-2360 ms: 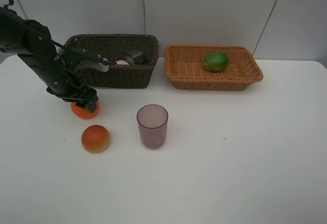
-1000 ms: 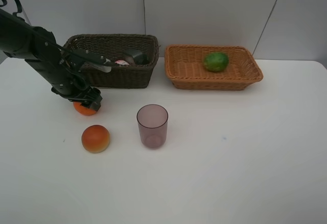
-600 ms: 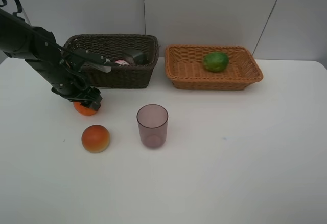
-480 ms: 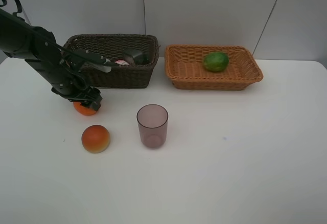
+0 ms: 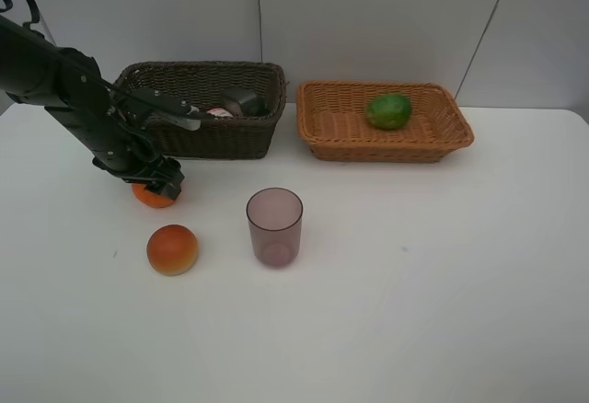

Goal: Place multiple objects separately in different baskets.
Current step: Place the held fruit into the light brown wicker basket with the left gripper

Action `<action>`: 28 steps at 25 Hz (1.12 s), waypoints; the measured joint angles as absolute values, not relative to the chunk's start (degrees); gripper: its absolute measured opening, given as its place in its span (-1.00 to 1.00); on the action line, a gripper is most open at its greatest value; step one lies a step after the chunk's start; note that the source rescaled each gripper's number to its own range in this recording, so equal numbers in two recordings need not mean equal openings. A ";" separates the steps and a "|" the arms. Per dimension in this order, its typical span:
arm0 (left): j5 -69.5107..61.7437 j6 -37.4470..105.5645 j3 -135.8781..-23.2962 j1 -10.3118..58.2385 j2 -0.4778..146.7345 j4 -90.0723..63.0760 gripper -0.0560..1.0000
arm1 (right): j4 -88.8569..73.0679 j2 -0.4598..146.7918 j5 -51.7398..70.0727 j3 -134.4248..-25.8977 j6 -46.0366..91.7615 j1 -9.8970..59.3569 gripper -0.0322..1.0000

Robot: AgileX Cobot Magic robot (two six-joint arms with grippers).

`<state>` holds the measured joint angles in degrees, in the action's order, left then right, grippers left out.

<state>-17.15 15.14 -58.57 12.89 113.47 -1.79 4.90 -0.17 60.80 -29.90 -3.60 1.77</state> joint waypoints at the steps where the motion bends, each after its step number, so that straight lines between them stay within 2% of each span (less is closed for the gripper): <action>1: -17.20 15.14 -58.57 12.89 113.47 -1.79 0.87 | 4.90 -0.17 60.80 -29.90 -3.60 1.77 0.89; 23: -26.95 15.14 -58.46 14.53 106.22 -1.37 0.87 | 4.90 -0.17 60.80 -29.90 -3.60 1.77 0.89; 28: -27.82 15.14 -58.46 17.91 103.08 -1.24 0.87 | 4.90 -0.17 60.80 -29.90 -3.60 1.77 0.89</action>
